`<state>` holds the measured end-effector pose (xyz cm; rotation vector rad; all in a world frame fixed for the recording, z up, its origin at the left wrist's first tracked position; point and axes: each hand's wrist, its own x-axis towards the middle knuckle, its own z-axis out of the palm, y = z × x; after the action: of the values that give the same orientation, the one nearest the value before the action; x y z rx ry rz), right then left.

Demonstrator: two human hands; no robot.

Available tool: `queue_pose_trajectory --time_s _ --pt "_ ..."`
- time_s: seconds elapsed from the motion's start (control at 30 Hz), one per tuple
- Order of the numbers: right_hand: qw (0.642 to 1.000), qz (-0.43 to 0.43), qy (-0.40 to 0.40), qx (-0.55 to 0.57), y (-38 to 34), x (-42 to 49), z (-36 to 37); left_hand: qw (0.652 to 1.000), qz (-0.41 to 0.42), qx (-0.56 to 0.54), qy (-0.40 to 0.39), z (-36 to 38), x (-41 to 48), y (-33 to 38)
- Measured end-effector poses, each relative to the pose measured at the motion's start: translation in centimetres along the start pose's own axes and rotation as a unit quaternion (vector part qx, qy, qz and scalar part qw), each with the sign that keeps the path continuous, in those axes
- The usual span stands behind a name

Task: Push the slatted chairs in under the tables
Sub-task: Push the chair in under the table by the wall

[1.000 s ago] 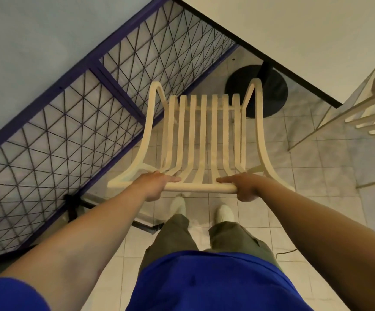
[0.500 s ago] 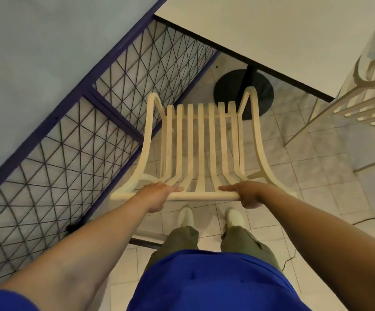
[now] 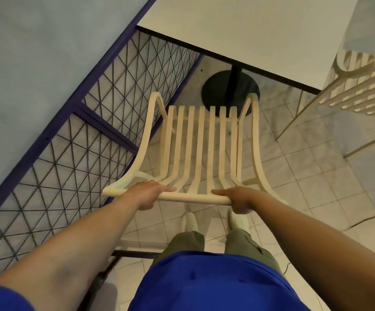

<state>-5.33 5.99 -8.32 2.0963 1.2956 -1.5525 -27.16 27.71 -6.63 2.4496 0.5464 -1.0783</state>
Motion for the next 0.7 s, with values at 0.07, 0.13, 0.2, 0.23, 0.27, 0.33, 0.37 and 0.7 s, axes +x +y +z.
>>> queue_pose_trajectory --time_s 0.07,0.13,0.2,0.23,0.27,0.33,0.37,0.7 --pt "1.0 0.0 0.0 0.01 -0.2 0.0 0.2 1.0 0.005 0.004 -0.004 -0.2 0.1 -0.4" --pt "1.0 -0.004 -0.003 0.019 -0.4 -0.1 0.5 1.0 0.006 0.01 -0.006 -0.3 0.2 -0.7" --pt "1.0 -0.009 -0.004 0.024 -0.6 -0.1 0.7 1.0 0.006 0.016 -0.01 -0.2 0.3 -0.8" --pt "1.0 -0.01 -0.002 0.025 -0.7 -0.2 0.9 1.0 0.005 0.018 -0.012 -0.1 0.3 -0.8" --pt "1.0 -0.009 0.003 0.025 -0.7 -0.2 1.0 1.0 0.005 0.021 -0.013 -0.1 0.3 -0.8" --pt "1.0 -0.007 0.009 0.026 -0.8 -0.2 1.1 1.0 0.007 0.024 -0.016 -0.1 0.4 -0.9" --pt "1.0 -0.005 0.012 0.026 -0.7 -0.2 1.2 1.0 0.006 0.022 -0.016 0.0 0.4 -0.9" --pt "0.997 0.025 0.063 0.029 -1.0 0.3 1.9 1.0 0.004 0.01 -0.01 0.6 0.9 -1.2"
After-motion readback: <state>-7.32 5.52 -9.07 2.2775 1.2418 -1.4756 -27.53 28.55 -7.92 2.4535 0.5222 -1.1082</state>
